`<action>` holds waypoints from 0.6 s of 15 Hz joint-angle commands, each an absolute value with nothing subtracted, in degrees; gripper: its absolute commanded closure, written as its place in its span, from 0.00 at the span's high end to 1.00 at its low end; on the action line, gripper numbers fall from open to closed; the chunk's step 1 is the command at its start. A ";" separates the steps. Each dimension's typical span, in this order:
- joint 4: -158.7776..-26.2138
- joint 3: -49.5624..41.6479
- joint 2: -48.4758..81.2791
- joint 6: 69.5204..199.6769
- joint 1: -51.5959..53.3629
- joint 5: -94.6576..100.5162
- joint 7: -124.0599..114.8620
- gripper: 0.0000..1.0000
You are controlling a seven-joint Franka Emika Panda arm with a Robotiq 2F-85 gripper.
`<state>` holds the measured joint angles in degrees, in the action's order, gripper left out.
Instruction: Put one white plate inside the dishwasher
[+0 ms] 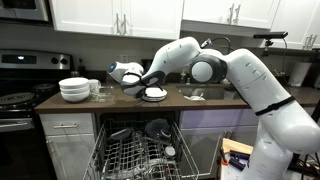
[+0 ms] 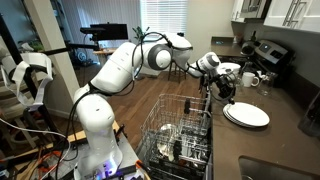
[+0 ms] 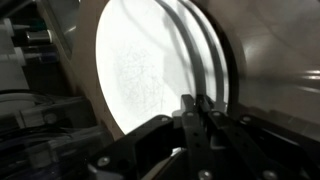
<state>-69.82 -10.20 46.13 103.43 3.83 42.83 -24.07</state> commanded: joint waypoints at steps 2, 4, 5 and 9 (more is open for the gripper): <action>-69.43 -10.52 45.32 102.56 5.11 43.06 -23.52 0.02; -69.21 -10.42 45.33 102.78 5.42 43.07 -23.42 0.02; -69.04 -10.41 45.38 102.88 5.57 43.13 -23.34 0.02; -68.32 -10.40 45.65 102.71 6.14 43.25 -22.96 0.02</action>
<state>-69.13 -10.21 46.09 103.42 5.58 42.85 -24.07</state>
